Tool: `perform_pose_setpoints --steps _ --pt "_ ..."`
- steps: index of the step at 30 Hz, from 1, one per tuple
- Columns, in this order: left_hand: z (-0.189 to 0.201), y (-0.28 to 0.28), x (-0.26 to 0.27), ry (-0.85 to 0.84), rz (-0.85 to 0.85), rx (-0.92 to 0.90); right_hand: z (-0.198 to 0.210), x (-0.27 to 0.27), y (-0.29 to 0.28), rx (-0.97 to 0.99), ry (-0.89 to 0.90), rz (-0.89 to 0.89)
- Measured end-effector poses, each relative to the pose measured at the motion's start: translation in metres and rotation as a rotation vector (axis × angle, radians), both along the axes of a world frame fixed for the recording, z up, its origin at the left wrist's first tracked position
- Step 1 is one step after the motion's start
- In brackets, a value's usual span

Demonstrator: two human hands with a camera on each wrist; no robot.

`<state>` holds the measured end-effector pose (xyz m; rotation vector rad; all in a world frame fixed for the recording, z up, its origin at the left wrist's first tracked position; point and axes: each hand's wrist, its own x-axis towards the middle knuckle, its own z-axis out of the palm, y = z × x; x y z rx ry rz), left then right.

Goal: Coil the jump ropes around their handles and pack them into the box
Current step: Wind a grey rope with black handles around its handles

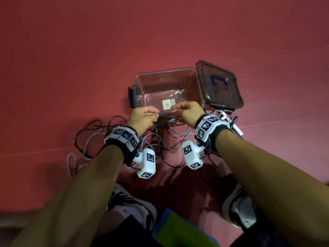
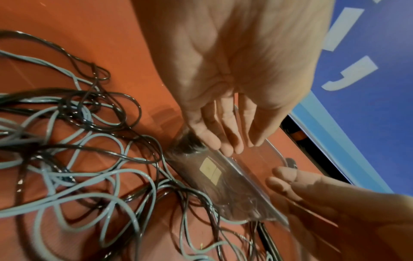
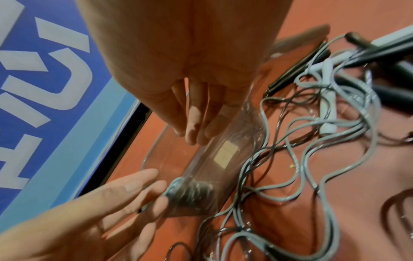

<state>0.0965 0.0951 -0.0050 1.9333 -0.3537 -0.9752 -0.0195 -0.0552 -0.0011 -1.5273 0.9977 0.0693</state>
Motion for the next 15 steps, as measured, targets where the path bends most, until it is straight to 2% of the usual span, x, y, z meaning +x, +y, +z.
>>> perform_pose_setpoints --steps 8,15 --pt "-0.013 -0.017 -0.043 -0.063 -0.220 0.089 -0.020 -0.075 -0.041 -0.172 0.171 -0.076" --pt "-0.029 -0.035 -0.076 -0.067 -0.351 0.167 -0.021 -0.130 -0.050 -0.277 0.300 0.005"
